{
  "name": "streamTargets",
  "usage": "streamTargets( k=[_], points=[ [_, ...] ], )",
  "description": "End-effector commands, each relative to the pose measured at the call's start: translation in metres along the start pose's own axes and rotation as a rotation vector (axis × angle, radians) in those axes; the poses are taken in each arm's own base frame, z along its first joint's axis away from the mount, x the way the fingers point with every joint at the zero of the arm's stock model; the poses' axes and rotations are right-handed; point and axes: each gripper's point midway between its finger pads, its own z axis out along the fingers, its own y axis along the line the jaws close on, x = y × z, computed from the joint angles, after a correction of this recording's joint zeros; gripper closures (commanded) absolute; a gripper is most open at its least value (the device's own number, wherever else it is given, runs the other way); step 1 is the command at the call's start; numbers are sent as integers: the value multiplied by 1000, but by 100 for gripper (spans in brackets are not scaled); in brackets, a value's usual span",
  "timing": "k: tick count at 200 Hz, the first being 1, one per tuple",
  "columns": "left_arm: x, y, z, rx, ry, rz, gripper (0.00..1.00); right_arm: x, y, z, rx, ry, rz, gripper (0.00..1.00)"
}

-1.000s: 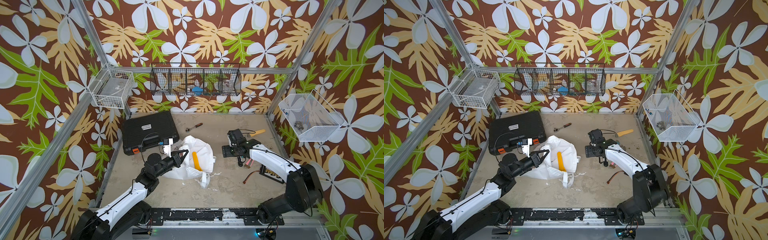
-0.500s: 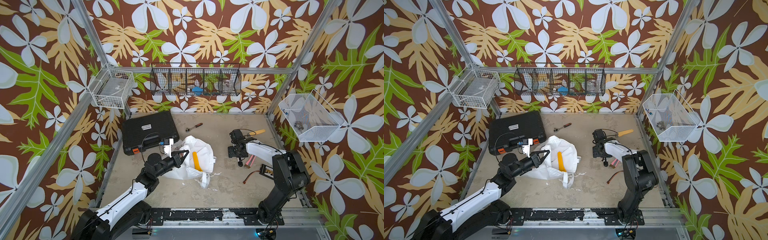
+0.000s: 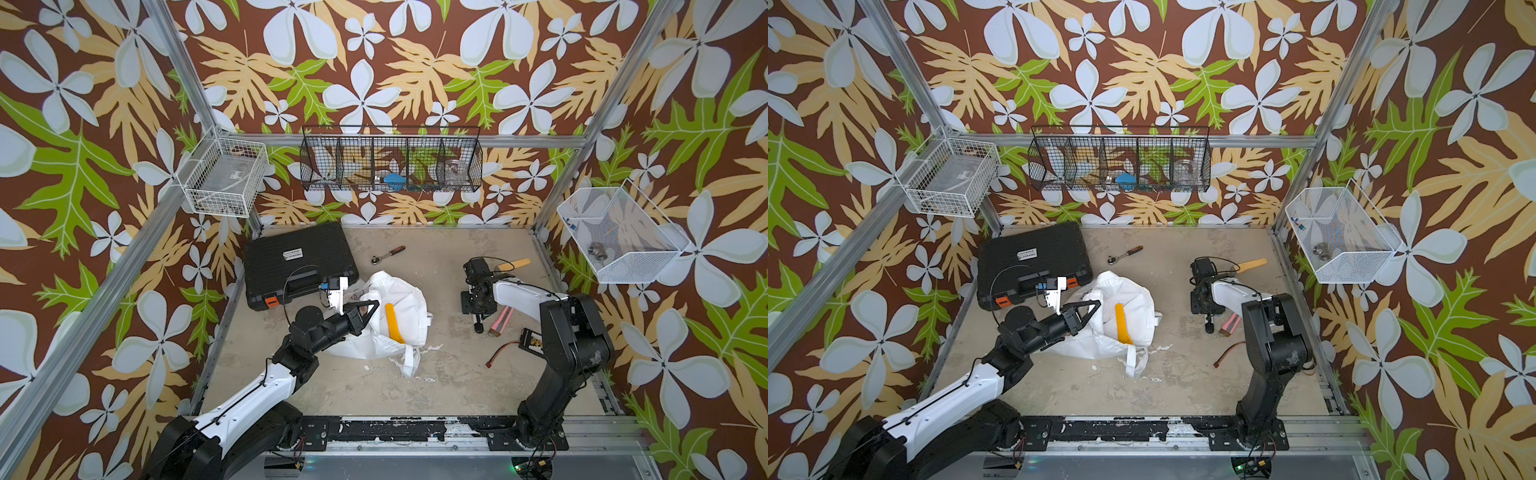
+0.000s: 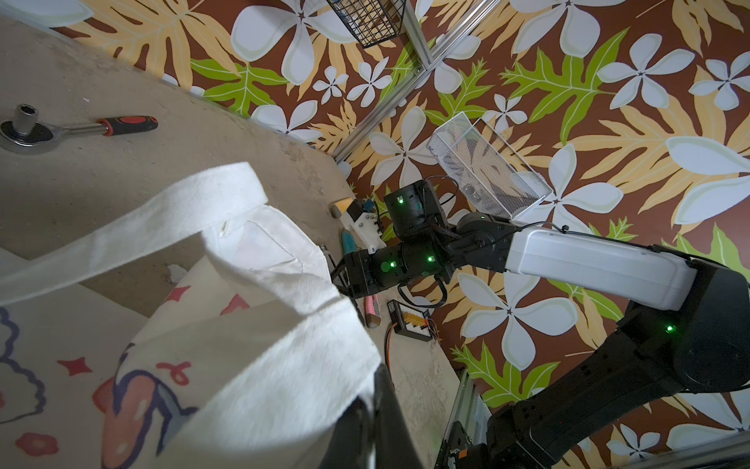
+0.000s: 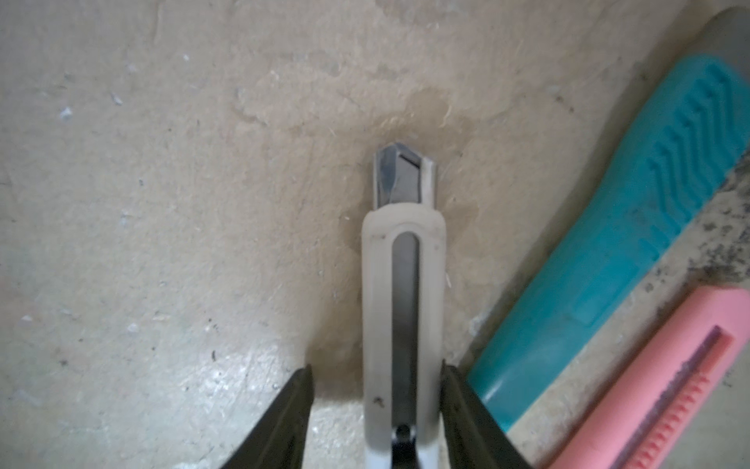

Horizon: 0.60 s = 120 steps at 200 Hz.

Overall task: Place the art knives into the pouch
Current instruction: Pick up the utility knife at the center of the board.

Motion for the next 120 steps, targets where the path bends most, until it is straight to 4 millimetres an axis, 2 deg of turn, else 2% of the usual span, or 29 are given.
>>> streamTargets(
  k=[1, 42, 62, 88, 120],
  points=[
    [-6, -9, -1, 35, -21, 20, 100, 4, 1, 2, -7, 12, -9, 61],
    [-6, -10, -3, 31, -24, 21, 100, 0, 9, -19, -39, -35, -18, 80],
    [-6, -8, -2, 28, -22, 21, 100, -1, 19, -31, -75, -49, -35, 82],
    [-4, -5, -1, 17, -17, 24, 100, -1, 39, -66, -101, -103, -89, 82],
    [-2, -1, 2, 9, -10, 21, 100, 8, 62, -124, -185, -193, -155, 81]
  ],
)
